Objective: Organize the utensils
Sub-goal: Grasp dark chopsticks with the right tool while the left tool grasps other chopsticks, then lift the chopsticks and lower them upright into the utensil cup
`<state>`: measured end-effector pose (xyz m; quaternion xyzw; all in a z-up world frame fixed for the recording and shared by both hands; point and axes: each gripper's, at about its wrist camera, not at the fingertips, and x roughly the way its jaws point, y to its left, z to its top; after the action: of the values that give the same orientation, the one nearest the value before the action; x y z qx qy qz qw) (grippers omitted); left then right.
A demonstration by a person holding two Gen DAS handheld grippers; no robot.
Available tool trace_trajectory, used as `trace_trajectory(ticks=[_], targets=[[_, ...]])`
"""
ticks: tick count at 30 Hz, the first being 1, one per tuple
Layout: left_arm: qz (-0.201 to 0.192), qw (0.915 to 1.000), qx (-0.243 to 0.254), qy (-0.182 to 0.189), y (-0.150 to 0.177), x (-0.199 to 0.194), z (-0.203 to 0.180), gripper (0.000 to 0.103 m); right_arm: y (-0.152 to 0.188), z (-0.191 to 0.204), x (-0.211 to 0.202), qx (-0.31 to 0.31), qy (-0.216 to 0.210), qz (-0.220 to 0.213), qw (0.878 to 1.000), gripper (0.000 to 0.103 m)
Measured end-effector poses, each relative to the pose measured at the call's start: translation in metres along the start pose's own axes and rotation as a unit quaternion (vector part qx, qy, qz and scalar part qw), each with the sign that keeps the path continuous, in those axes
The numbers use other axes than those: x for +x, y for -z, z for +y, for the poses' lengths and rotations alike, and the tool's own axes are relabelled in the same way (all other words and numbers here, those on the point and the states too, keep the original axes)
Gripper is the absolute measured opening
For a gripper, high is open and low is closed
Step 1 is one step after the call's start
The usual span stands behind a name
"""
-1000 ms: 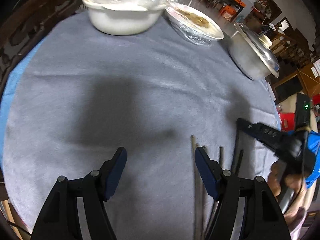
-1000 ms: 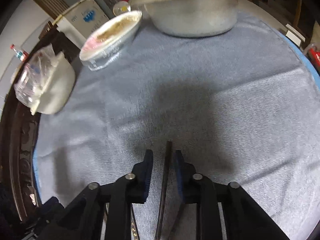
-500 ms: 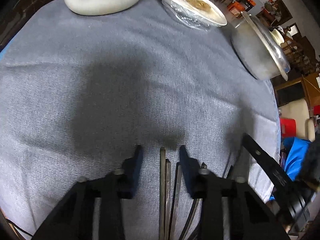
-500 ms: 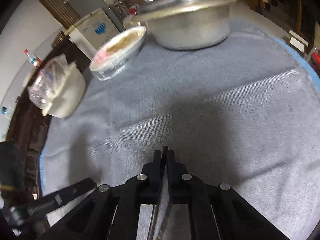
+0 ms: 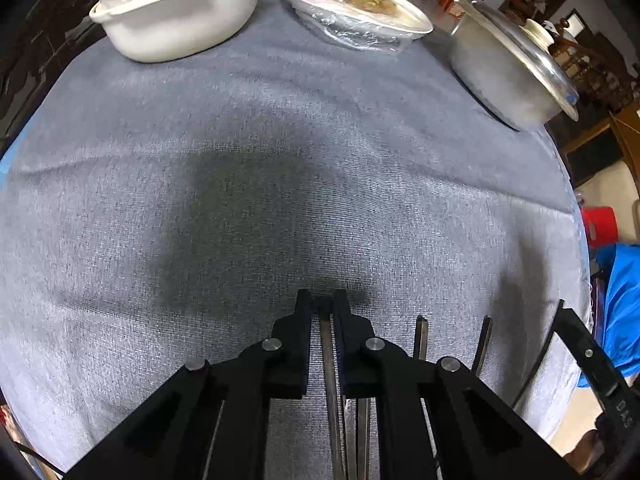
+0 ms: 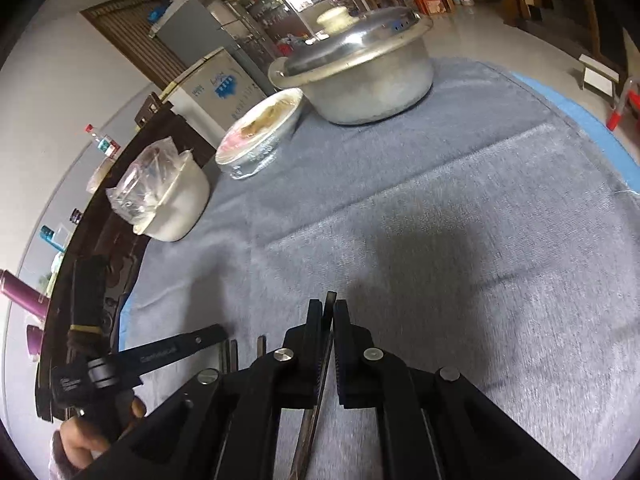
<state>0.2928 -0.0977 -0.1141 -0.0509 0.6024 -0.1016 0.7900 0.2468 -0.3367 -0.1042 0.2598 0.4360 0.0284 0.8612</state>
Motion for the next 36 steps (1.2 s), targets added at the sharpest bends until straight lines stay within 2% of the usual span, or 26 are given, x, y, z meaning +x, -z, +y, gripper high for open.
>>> trace_trajectory(ticks=[5, 9, 12, 15, 20, 25, 32, 36], targets=[[-0.009, 0.9997, 0.017, -0.013, 0.006, -0.005, 0.007, 0.006, 0.004, 0.003, -0.021, -0.020, 0.009, -0.028, 0.999, 0.006], [-0.014, 0.9998, 0.004, -0.011, 0.016, -0.016, 0.025, 0.005, 0.002, -0.001, -0.039, -0.019, 0.013, -0.044, 0.999, 0.006], [-0.041, 0.9991, -0.003, 0.005, 0.027, -0.041, 0.036, 0.005, 0.003, 0.002, -0.059, -0.022, 0.005, -0.063, 0.998, 0.006], [-0.088, 0.9961, 0.002, 0.012, 0.041, -0.082, 0.040, 0.005, 0.010, 0.016, -0.082, -0.038, -0.006, -0.088, 0.995, 0.006], [-0.176, 0.9839, 0.009, 0.028, 0.072, -0.157, 0.039, 0.005, 0.031, 0.044, -0.133, -0.070, -0.015, -0.148, 0.986, 0.005], [-0.255, 0.9658, 0.009, 0.043, 0.125, -0.220, 0.043, 0.005, 0.064, 0.067, -0.177, -0.090, -0.022, -0.199, 0.976, 0.005], [-0.339, 0.9399, 0.012, 0.041, 0.188, -0.265, 0.039, 0.005, 0.114, 0.094, -0.221, -0.110, -0.010, -0.266, 0.958, 0.005], [-0.357, 0.9327, 0.015, 0.050, 0.201, -0.279, 0.037, 0.005, 0.130, 0.107, -0.236, -0.122, -0.010, -0.280, 0.952, 0.005]])
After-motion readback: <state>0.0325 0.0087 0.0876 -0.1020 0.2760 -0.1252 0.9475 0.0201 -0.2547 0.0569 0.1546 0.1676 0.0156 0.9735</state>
